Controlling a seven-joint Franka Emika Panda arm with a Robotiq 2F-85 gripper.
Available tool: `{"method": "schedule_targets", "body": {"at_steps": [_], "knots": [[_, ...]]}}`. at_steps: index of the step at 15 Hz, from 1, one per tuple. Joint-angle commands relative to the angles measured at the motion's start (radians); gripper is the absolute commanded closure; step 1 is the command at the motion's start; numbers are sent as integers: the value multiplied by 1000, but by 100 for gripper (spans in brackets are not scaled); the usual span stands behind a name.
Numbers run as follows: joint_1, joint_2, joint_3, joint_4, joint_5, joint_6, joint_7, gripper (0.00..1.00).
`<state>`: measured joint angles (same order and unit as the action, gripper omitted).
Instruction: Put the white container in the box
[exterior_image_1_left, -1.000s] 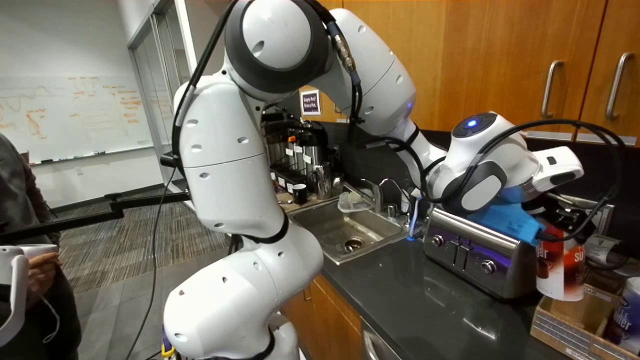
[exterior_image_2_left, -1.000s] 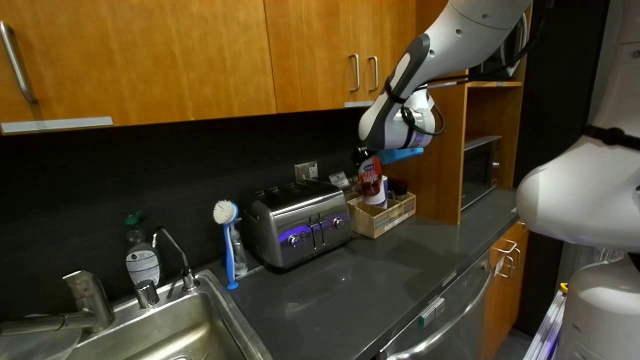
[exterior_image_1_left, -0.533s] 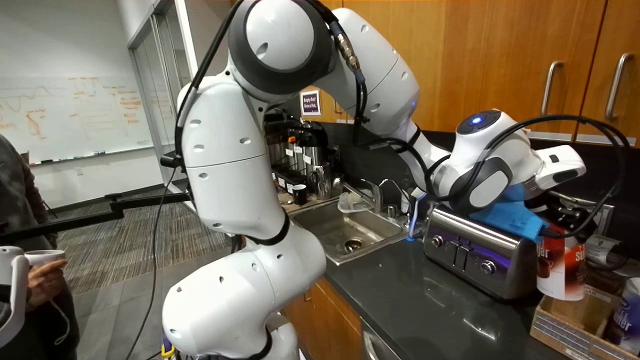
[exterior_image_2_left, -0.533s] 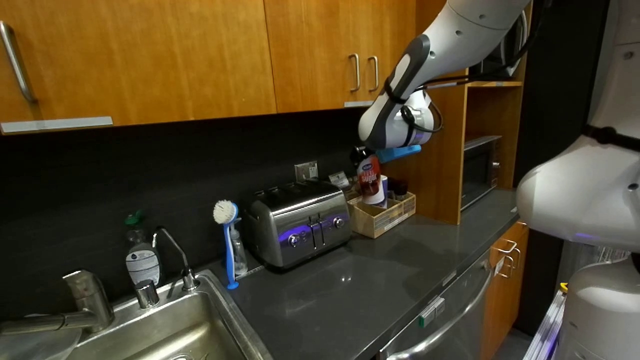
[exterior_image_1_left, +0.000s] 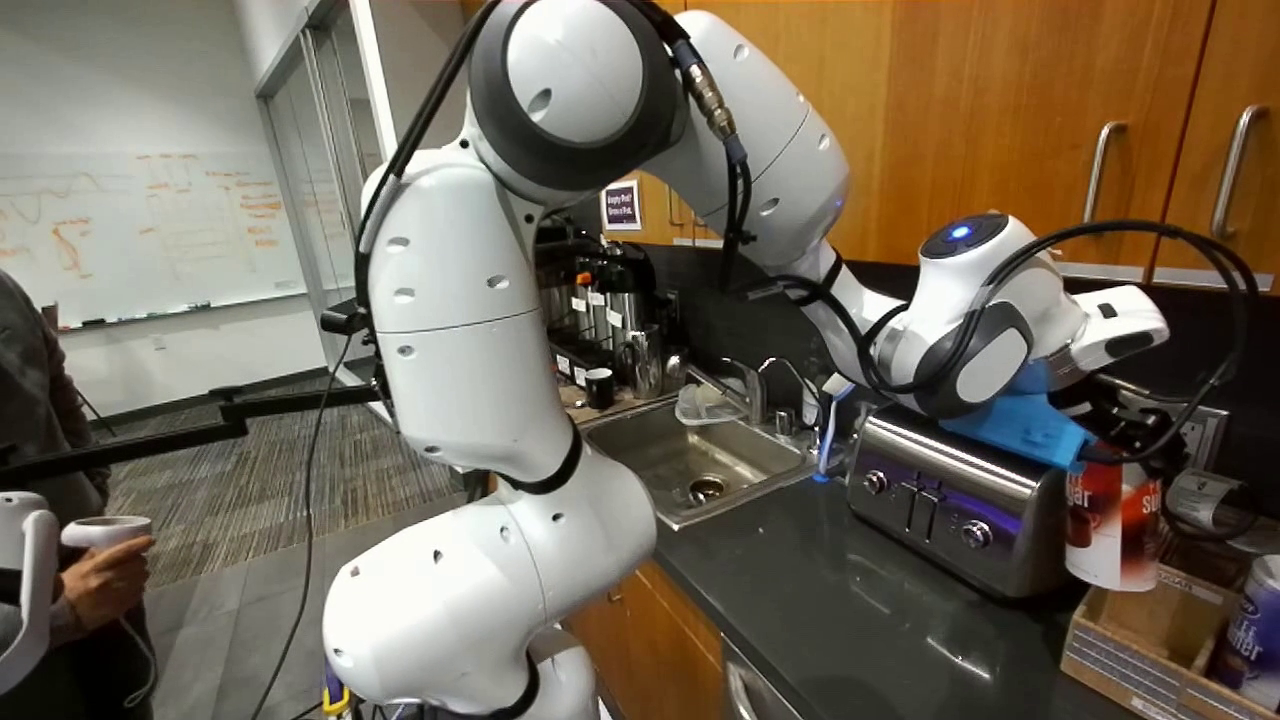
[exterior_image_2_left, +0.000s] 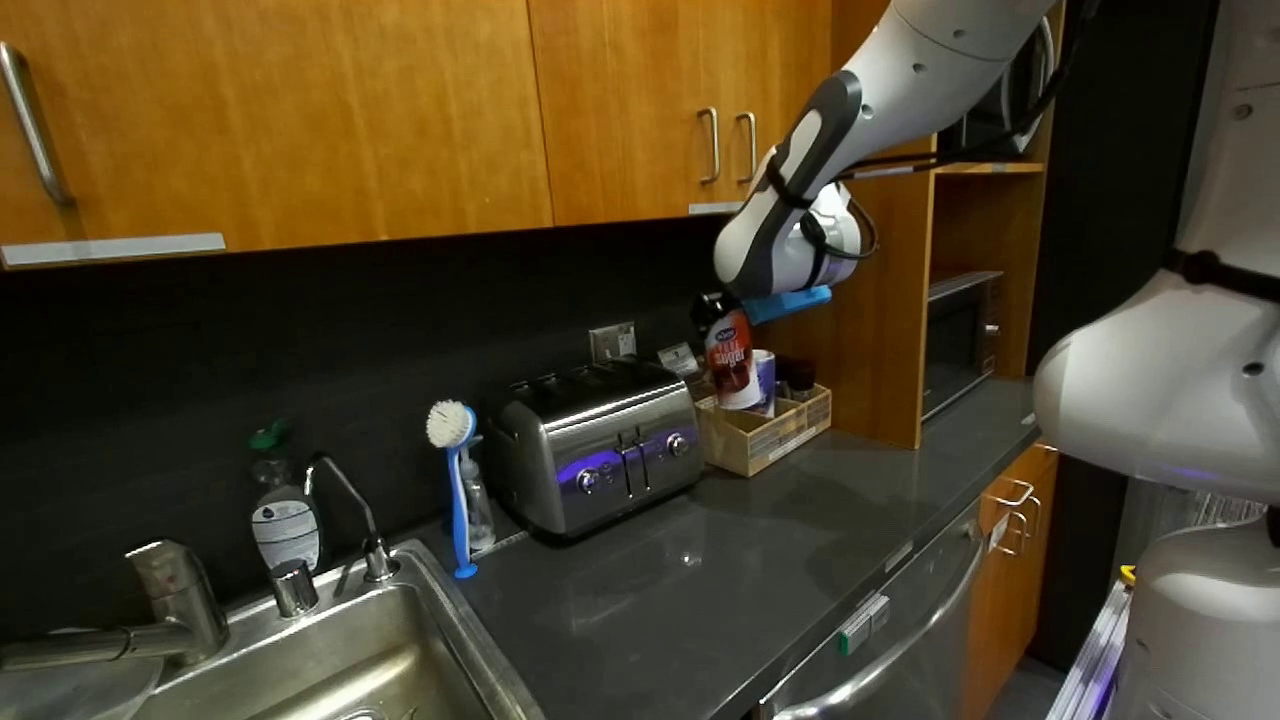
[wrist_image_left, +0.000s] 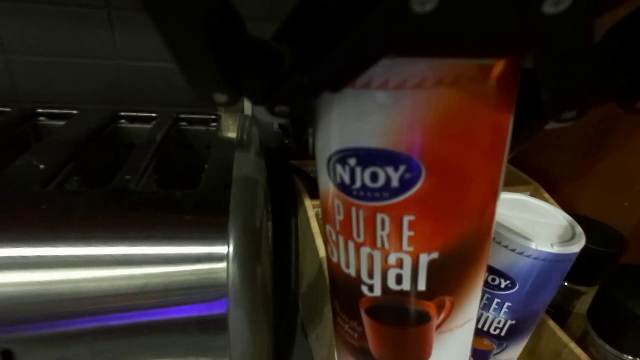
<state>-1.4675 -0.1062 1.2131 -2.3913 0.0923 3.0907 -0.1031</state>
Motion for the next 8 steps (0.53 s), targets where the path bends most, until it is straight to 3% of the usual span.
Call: {"method": "schedule_targets", "body": {"at_steps": [1,5,8], "knots": [[-91,6,80,28,-76,-11,66,39],[-180,11,149,48,-152,-50,134,39],[-183,16,160,58,-155,-38,152,39]]}}
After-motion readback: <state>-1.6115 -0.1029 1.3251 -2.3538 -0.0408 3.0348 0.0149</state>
